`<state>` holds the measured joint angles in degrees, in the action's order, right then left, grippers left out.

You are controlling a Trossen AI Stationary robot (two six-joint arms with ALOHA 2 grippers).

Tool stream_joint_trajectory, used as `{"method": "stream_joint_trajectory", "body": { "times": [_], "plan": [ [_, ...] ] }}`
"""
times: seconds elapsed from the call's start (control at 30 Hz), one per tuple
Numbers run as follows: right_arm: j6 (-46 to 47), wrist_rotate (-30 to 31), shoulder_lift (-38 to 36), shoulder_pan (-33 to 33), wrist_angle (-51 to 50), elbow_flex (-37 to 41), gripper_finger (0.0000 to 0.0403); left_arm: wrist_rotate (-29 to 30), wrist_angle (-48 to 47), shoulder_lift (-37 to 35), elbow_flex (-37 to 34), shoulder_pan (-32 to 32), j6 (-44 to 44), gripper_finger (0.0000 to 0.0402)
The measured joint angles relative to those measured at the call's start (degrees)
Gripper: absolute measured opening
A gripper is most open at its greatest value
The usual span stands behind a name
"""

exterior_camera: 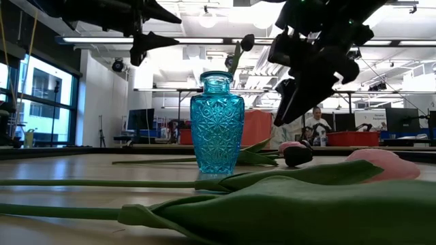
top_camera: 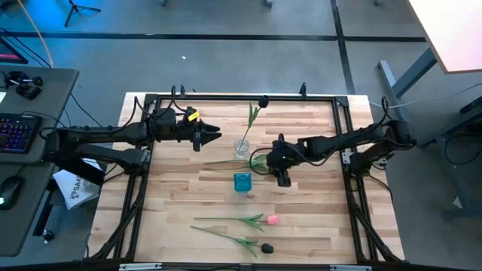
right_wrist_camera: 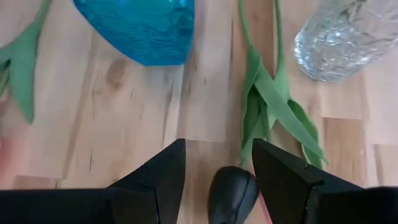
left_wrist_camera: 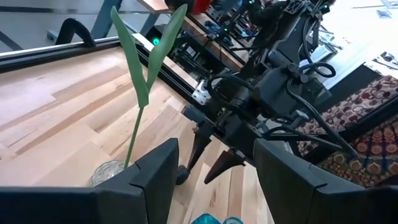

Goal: Sort flowers into vase by color
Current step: Put the top black flower into the transparent vase

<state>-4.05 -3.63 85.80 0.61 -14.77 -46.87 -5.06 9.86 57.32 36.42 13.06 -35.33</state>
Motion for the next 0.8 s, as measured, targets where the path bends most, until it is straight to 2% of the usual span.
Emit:
{"method": "stream_joint_trajectory", "body": {
  "times": [0.33, 0.57, 0.8],
  "plan": [
    [2.36, -0.93, 6.83, 0.08, 3.83, -0.07, 0.0181, 0.88, -1.89, 0.0, 0.0, 0.0, 0.45, 0.0198],
    [4.05, 4.01, 7.32, 0.05, 3.78, -0.07, 0.0181, 0.85, -2.76, 0.0, 0.0, 0.0, 0.41, 0.0198],
    [4.24, 2.5, 9.32, -0.09, 3.49, -0.09, 0.0181, 0.83, -3.18, 0.0, 0.0, 0.0, 1.76, 0.0198]
  ]
}}
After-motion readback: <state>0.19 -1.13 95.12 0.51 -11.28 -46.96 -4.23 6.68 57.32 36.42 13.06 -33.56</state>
